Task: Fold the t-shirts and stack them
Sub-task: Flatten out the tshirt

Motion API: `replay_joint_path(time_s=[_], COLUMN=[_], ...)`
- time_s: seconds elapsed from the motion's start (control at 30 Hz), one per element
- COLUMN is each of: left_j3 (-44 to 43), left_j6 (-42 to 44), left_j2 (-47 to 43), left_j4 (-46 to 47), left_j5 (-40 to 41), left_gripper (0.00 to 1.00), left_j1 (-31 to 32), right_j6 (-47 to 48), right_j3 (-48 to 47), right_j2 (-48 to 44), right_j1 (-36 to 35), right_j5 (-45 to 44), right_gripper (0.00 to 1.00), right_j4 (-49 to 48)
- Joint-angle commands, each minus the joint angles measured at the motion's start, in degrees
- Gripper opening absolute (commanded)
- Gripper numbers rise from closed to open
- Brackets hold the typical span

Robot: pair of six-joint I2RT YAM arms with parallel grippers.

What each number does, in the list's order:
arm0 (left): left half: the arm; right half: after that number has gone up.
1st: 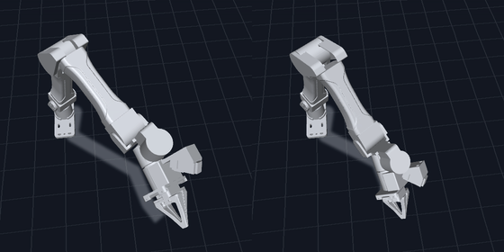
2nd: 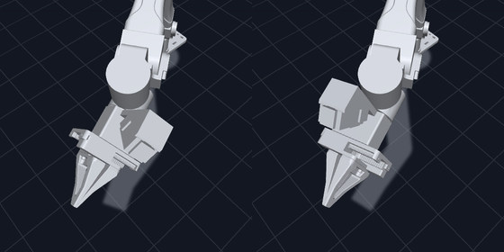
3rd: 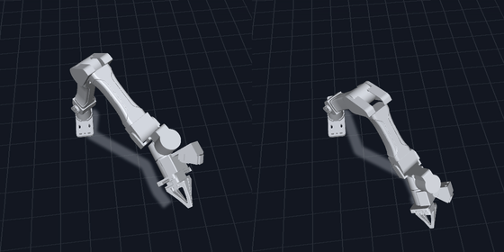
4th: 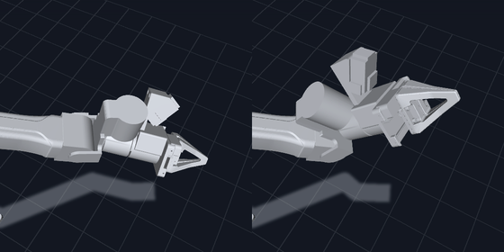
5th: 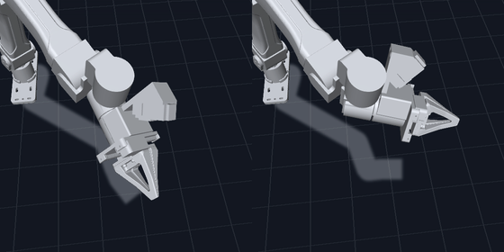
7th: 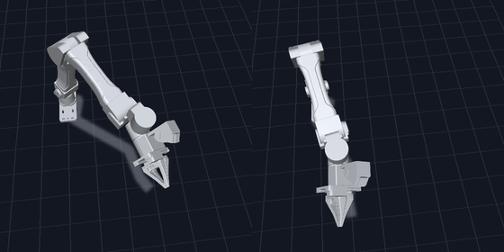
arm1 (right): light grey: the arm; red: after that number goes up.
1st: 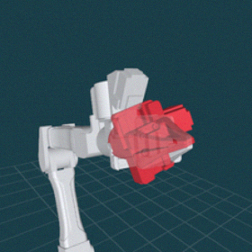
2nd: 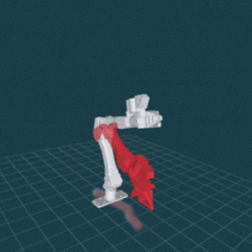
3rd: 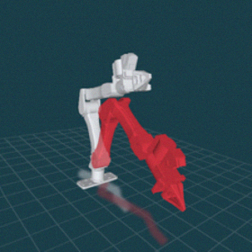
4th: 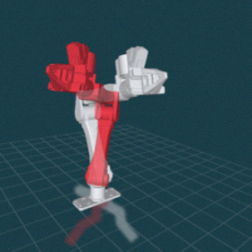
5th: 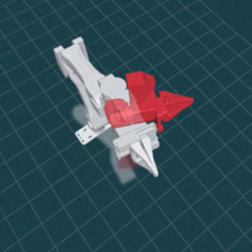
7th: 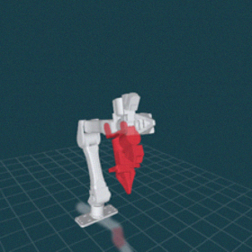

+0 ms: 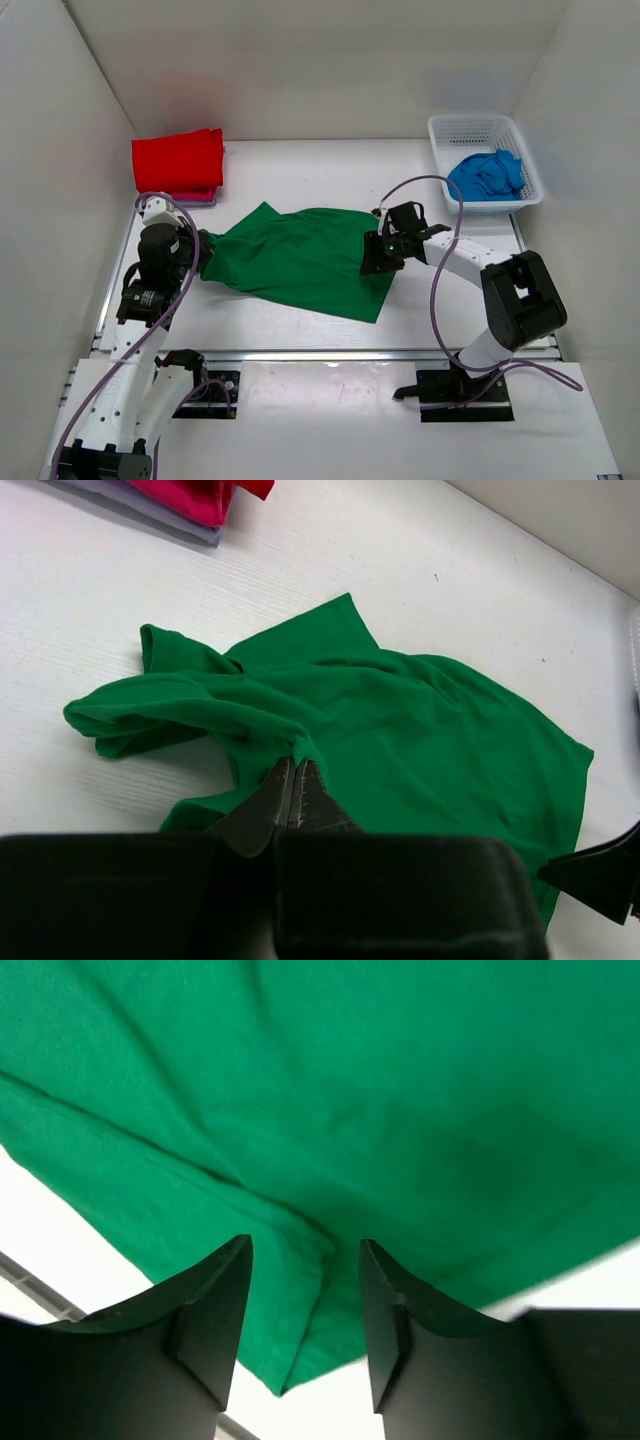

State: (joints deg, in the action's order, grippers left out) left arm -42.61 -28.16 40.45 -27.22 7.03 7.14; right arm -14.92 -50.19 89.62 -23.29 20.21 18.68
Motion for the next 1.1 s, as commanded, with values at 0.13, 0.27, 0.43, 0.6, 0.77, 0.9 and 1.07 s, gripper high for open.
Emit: replay_joint_path(time_s=[0.13, 0.27, 0.43, 0.6, 0.77, 0.9, 1.07], left_j3=[-1.2, -1.3, -1.0, -1.2, -14.2, -35.7, -60.7], left_j6=[0.6, 0.5, 0.4, 0.6, 5.3, 6.4, 7.6], left_j2=[0.2, 0.4, 0.2, 0.4, 7.9, 18.3, 31.4], left_j4=[0.8, 0.9, 1.2, 1.4, 1.5, 2.0, -5.2], left_j5=[0.3, 0.4, -0.3, 0.3, -0.8, -0.1, 1.1], left_gripper=[0.0, 0.0, 0.0, 0.0, 0.0, 0.0, 0.0], left_j1=[-0.2, -0.3, -0.2, -0.5, -4.1, -4.3, -4.0], right_j6=[0.2, 0.3, 0.2, 1.9, 5.3, 7.9, 9.3], right_j3=[-2.4, -1.4, -0.2, -2.2, -13.6, -30.3, -43.3], right_j2=[3.3, 3.4, 3.0, 3.0, -7.2, -14.2, -16.7], right_j1=[-2.6, -3.4, -4.1, -4.1, -1.6, 6.2, 14.2], right_j5=[-1.7, -2.5, -2.4, -2.8, -11.1, -15.5, -12.7], right_gripper=[0.42, 0.37, 0.19, 0.01, 0.0, 0.0, 0.0], right_j4=[-1.3, -1.6, -1.7, 1.8, 13.1, 19.7, 21.0])
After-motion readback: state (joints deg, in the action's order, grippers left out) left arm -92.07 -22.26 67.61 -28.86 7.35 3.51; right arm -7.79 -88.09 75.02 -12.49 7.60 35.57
